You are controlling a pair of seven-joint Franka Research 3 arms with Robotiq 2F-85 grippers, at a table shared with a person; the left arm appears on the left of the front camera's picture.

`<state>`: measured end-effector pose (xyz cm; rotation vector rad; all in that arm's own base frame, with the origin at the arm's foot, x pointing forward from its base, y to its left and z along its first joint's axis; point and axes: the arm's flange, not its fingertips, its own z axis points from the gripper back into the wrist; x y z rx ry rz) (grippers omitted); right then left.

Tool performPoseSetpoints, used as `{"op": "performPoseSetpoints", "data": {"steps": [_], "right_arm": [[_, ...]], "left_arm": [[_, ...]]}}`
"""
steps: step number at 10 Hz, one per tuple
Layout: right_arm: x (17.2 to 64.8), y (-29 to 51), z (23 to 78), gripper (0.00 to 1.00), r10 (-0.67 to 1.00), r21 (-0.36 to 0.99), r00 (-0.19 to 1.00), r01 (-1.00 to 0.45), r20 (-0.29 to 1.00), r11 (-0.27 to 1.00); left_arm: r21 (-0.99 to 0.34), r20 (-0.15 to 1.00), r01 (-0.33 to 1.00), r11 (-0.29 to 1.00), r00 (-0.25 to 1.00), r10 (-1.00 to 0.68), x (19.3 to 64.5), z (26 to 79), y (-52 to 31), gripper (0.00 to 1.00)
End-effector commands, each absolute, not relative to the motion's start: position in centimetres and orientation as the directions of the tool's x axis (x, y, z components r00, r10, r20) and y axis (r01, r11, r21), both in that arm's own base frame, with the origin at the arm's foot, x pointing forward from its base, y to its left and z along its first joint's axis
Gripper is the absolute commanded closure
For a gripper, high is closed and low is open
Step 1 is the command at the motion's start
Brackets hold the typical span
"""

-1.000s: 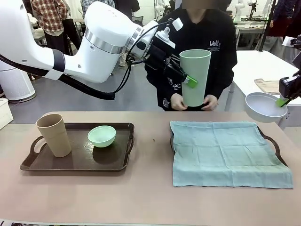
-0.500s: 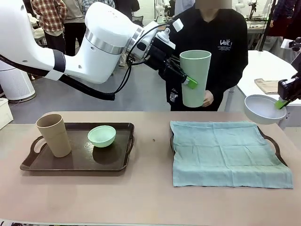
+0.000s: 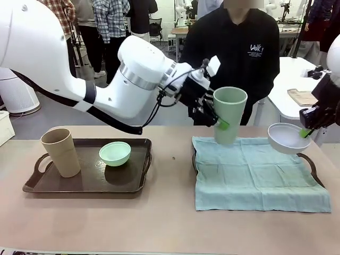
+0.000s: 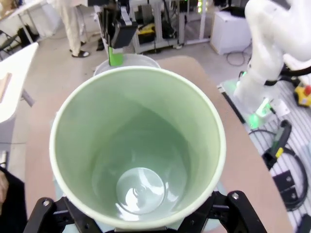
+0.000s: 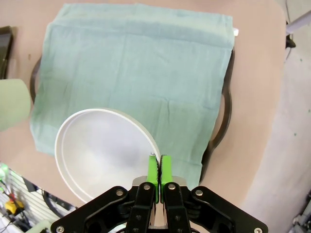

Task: Set up a tray with a mat and arrange the tableware.
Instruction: Place the Picnic Bowl and Reusable plastic cup back onto the Handle tray in front of the human's position.

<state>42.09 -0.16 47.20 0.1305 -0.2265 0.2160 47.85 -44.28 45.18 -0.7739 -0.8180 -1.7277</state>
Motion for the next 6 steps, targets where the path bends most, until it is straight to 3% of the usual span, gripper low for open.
{"op": "performPoseSetpoints", "data": {"steps": [1,3,6], "right_arm": [[41.7,-0.3,48.1,0.97,0.187,0.115,0.95,-0.221,0.248,0.968],[41.7,-0.3,48.1,0.97,0.187,0.115,0.95,-0.221,0.248,0.968],[43.9,0.1,44.8,0.97,0.216,0.112,0.957,-0.24,0.195,0.964]], "left_arm": [[0.137,0.822,0.963,-0.23,-0.24,-0.516,47.7,46.7,-43.8,0.14],[0.137,0.822,0.963,-0.23,-0.24,-0.516,47.7,46.7,-43.8,0.14],[0.106,0.853,0.959,-0.262,-0.223,-0.471,49.8,42.0,-44.3,0.14]]}}
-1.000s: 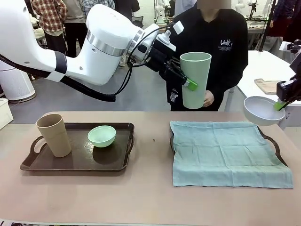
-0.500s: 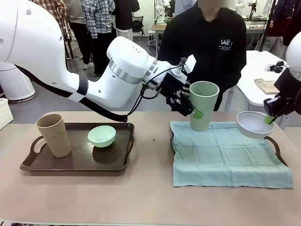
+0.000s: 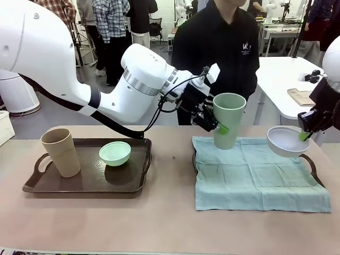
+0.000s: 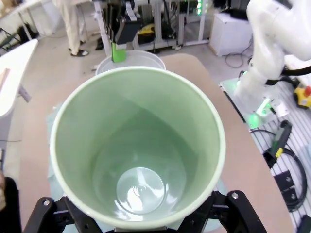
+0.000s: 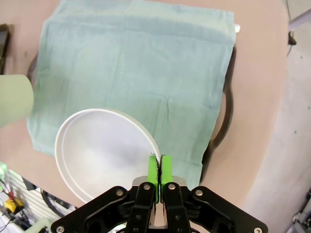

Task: Set up a tray with a mat and arrange the tableware.
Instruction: Place the Picnic Bowl and Reusable plastic cup back onto the Handle tray in front of the human's position.

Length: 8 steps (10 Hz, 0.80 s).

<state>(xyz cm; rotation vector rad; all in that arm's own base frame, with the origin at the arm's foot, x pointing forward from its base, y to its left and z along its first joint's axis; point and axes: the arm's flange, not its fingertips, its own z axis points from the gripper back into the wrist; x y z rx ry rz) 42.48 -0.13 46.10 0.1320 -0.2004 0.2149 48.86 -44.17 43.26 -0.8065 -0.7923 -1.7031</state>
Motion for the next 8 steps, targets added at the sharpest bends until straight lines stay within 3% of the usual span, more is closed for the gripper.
{"op": "performPoseSetpoints", "data": {"steps": [1,8], "right_arm": [[44.8,0.3,43.3,0.97,0.223,0.126,0.959,-0.247,0.176,0.961],[48.8,0.2,36.6,0.97,0.239,0.112,0.956,-0.26,0.167,0.959]], "left_arm": [[0.097,0.851,0.958,-0.269,-0.22,-0.478,50.2,40.5,-44.9,0.14],[0.08,0.806,0.939,-0.335,-0.259,-0.532,51.6,33.8,-48.1,0.14]]}}
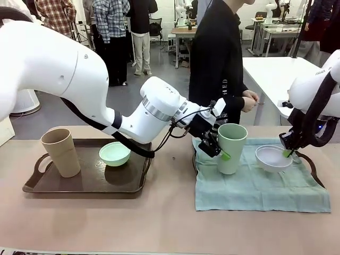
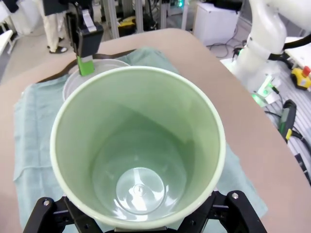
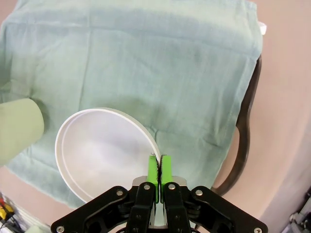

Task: Set up a tray with a mat and arrange the tableware.
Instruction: Place the Picnic Bowl and Reusable plastic cup back onto the Handle tray in front of the human's position.

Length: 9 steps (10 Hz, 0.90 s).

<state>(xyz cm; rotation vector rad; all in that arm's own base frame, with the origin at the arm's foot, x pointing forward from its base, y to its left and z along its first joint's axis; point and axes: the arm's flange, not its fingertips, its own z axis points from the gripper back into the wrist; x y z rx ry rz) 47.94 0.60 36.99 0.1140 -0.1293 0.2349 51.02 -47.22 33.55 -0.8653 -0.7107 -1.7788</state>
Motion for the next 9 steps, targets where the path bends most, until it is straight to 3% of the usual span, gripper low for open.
{"op": "performPoseSetpoints", "data": {"steps": [1,2,3,4,5,6,7,9], "right_arm": [[48.9,0.1,36.1,0.97,0.248,0.106,0.955,-0.267,0.163,0.958],[49.0,0.0,35.8,0.97,0.262,0.095,0.95,-0.28,0.171,0.955],[49.1,0.0,35.7,0.37,0.272,0.084,0.946,-0.29,0.173,0.953],[49.1,-0.2,35.6,0.37,0.27,0.075,0.947,-0.286,0.174,0.955],[49.2,-0.4,35.6,0.0,0.263,0.073,0.949,-0.279,0.174,0.958],[49.3,-0.6,35.7,0.34,0.246,0.071,0.955,-0.26,0.164,0.963],[49.0,-0.7,35.9,0.0,0.221,0.061,0.962,-0.233,0.159,0.97],[47.9,-0.8,37.8,0.0,0.22,0.041,0.961,-0.23,0.167,0.972]], "left_arm": [[0.08,0.808,0.936,-0.343,-0.262,-0.527,51.6,33.5,-48.2,0.14],[0.102,0.807,0.934,-0.342,-0.279,-0.52,51.8,33.5,-48.3,0.14],[0.107,0.799,0.933,-0.344,-0.286,-0.528,51.9,33.6,-48.2,0.0],[0.107,0.796,0.935,-0.337,-0.284,-0.535,51.9,33.6,-48.1,0.0],[0.106,0.796,0.936,-0.335,-0.282,-0.535,52.0,33.7,-48.0,0.0],[0.106,0.794,0.939,-0.327,-0.278,-0.54,52.0,33.7,-48.0,0.0],[0.101,0.783,0.945,-0.311,-0.268,-0.562,52.1,33.6,-47.5,0.0],[0.045,0.745,0.964,-0.262,-0.207,-0.634,52.7,33.2,-46.4,0.0]]}}
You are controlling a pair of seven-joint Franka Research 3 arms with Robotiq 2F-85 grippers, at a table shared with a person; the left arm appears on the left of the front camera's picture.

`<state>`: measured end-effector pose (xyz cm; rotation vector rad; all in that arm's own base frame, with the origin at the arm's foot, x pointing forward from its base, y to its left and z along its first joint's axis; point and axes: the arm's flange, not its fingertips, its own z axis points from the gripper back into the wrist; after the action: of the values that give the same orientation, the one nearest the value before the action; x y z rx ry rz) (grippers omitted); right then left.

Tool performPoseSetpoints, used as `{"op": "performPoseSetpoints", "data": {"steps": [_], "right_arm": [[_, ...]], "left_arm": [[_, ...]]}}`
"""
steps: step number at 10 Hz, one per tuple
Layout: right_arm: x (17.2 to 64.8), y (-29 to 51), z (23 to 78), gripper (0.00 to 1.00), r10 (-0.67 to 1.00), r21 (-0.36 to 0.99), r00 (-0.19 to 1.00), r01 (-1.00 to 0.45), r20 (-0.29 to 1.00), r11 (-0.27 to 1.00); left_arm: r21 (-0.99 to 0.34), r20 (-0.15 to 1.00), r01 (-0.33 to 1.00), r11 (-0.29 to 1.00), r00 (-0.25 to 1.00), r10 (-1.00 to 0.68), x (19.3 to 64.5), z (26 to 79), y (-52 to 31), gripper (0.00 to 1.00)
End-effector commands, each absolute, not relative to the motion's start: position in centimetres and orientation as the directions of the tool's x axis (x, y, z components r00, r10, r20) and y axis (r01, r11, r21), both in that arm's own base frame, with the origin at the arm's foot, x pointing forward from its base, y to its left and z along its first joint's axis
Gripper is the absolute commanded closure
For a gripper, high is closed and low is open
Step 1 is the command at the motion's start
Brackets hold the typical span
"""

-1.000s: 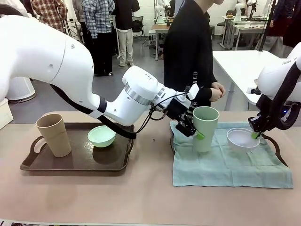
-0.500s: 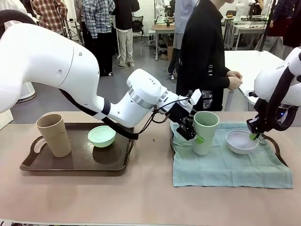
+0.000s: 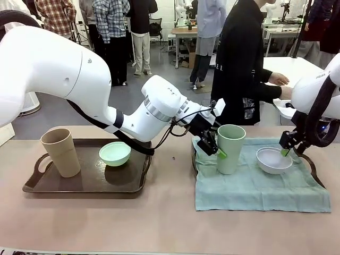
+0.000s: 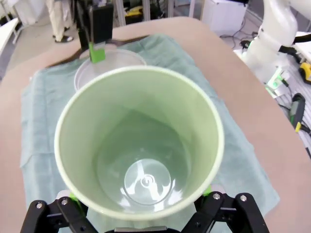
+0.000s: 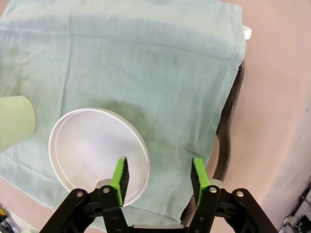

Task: Set up a tray with a mat and arrange the tableware.
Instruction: Place the Picnic Bowl and Reusable plastic cup back onto the Handle tray in front of the human's position.

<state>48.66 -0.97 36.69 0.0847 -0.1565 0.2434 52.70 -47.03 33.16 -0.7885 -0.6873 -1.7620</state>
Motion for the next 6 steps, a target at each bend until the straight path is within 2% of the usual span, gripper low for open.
{"op": "performPoseSetpoints", "data": {"steps": [1,4,6], "right_arm": [[47.2,-1.1,39.2,0.0,0.218,0.054,0.956,-0.232,0.196,0.971],[44.9,-2.2,43.1,0.0,0.197,0.088,0.945,-0.227,0.261,0.97],[43.2,-3.0,45.3,0.0,0.18,0.079,0.944,-0.209,0.277,0.975]], "left_arm": [[0.013,0.729,0.964,-0.266,-0.191,-0.658,52.9,32.9,-45.8,0.0],[-0.051,0.691,0.969,-0.243,-0.141,-0.709,53.1,33.1,-43.7,0.0],[-0.14,0.568,0.981,-0.132,-0.029,-0.822,51.9,36.2,-41.5,0.0]]}}
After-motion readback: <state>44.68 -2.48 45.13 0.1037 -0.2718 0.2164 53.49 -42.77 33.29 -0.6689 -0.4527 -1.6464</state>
